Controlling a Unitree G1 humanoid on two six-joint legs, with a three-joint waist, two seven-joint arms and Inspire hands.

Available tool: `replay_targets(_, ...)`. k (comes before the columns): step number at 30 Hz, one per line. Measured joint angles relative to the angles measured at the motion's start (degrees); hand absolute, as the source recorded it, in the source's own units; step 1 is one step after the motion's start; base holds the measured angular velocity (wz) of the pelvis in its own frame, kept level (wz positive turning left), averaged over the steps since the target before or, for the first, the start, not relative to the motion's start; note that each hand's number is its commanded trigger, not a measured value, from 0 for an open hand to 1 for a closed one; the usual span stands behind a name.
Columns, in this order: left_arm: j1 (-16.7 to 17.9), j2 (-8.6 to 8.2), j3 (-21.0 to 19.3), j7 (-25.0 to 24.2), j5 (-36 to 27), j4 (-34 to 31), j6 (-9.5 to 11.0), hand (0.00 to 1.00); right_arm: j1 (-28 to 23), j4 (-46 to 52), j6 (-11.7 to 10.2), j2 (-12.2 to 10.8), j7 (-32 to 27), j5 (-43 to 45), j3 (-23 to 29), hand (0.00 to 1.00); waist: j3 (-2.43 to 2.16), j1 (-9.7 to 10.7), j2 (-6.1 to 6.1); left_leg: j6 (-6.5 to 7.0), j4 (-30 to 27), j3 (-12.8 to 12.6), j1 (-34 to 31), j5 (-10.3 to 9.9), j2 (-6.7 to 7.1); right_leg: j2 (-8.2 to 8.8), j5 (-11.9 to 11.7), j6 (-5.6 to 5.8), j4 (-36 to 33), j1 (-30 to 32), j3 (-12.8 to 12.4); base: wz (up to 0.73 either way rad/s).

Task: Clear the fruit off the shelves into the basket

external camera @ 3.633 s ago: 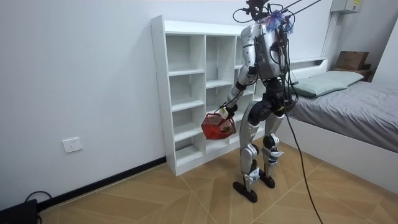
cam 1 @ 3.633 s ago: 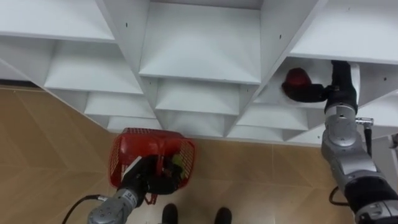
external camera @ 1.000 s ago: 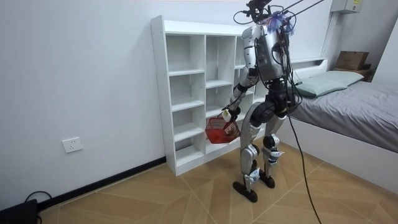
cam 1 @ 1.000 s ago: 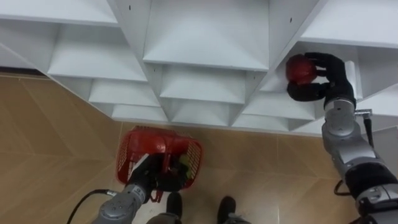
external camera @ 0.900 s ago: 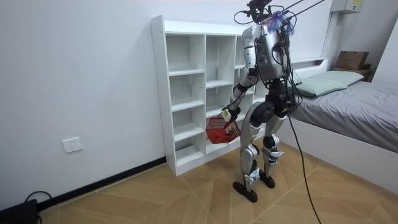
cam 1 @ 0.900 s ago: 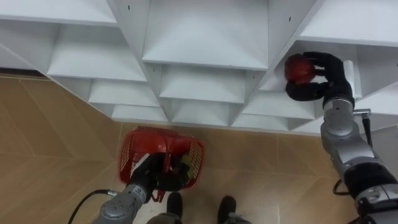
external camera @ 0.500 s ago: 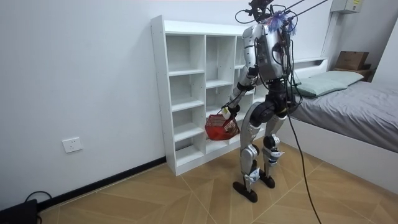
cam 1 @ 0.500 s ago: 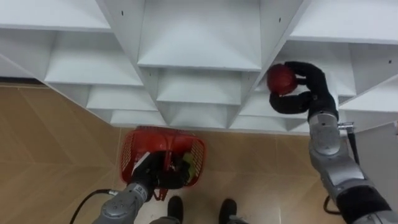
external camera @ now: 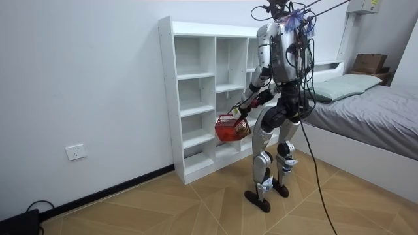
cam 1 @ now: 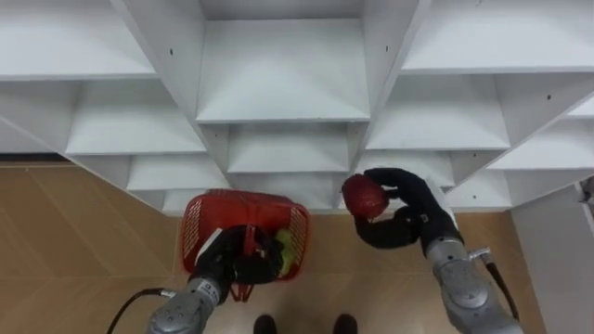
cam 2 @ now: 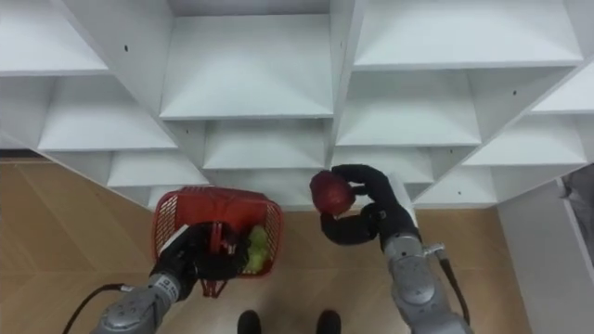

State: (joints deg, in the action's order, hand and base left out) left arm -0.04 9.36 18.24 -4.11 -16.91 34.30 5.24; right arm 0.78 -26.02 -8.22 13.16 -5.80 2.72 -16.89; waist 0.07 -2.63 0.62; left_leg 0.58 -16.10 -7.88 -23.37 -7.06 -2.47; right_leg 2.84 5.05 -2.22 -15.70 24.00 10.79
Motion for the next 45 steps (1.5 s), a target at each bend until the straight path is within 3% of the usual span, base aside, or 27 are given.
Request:
replay_targets(10, 1.25, -0.82, -0.09, -1.25, -0.44, -0.76, 0.47, 1.0, -3.42, 3.86, -0.14, -2.33, 4.77, 2.45, 0.08, 1.0, 0.1, 0.8, 0.09, -0.04, 1.08, -0.55, 0.03, 0.18, 0.17, -0.11, 0.1, 0.12, 0.03, 0.94, -1.19, -0.04)
replay_targets(15, 1.67, -1.22, 1.1, -1.6, -1.5, -1.7, 2.11, 1.0, -4.17, 3.83, -0.15, -3.15, 6.12, 5.21, -1.26, 1.0, 0.43, 0.85, 0.02, -0.05, 1.25, -0.86, -0.17, 0.16, 0.13, -0.2, 0.11, 0.12, 0.15, 1.21, -1.36, -0.02)
replay_targets(20, 1.83, -1.9, 2.18, -1.54, -1.48, -1.67, 2.33, 1.0, -4.31, 3.69, -0.09, -3.68, 7.22, 7.91, -2.75, 1.0, 0.64, 0.71, -0.29, -0.08, 1.36, -0.88, -0.51, 0.14, -0.02, -0.36, 0.08, 0.09, 0.52, 1.38, -1.33, 0.0)
replay_targets(45, 2.22, -1.94, 2.82, -1.48, -1.55, -1.63, 2.23, 1.0, -3.6, 3.66, 0.85, -3.73, 7.92, 8.52, -3.75, 1.0, 0.97, 0.72, -0.46, -0.12, 0.35, -0.87, -3.05, 0.12, -0.71, -0.29, 0.03, -0.14, -0.02, 3.5, -0.29, 0.0)
